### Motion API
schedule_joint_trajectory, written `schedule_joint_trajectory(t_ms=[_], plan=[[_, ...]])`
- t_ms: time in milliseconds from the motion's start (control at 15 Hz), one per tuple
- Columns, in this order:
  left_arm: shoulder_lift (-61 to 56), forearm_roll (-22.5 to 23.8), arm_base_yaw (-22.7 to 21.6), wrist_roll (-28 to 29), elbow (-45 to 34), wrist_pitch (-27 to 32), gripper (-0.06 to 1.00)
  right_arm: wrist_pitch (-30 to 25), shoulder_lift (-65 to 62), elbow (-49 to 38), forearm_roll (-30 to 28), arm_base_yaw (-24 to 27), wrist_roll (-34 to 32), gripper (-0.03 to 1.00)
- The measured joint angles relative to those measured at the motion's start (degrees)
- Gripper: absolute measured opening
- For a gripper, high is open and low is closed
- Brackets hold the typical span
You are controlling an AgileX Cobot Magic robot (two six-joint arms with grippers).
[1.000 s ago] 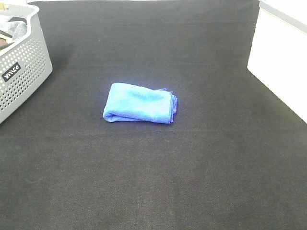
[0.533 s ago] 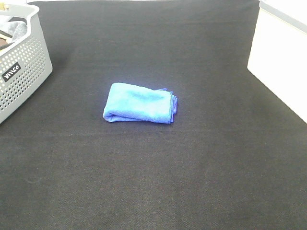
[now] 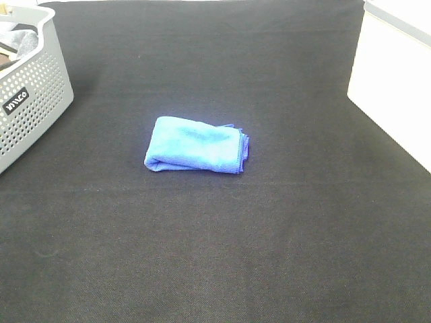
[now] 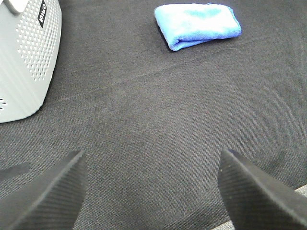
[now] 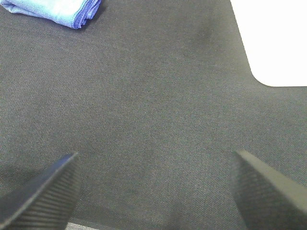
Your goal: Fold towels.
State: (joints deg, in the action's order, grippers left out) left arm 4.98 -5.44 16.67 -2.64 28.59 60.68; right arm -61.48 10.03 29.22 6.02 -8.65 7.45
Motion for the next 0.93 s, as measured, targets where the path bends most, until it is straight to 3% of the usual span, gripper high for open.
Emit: schedule_joint_trajectory(t_ms=[133, 400, 533, 933], plan=[[0.0, 0.0, -1.7, 0.0, 0.0, 0.0, 0.72, 0.0, 0.0, 0.0, 0.0, 0.3, 0.0, 0.8], [-0.6, 0.0, -12.7, 0.1, 0.0, 0.0, 0.72, 0.1, -0.9, 0.0, 0.0, 7.2, 0.0, 0.8], [-3.0, 0.0, -16.0, 0.1, 0.0, -0.1, 0.72, 0.2, -3.7, 0.0, 0.0, 8.5, 0.0, 0.8], [-5.2, 0.0, -16.8, 0.1, 0.0, -0.2, 0.72, 0.2, -10.3, 0.0, 0.1, 8.6, 0.0, 0.8]])
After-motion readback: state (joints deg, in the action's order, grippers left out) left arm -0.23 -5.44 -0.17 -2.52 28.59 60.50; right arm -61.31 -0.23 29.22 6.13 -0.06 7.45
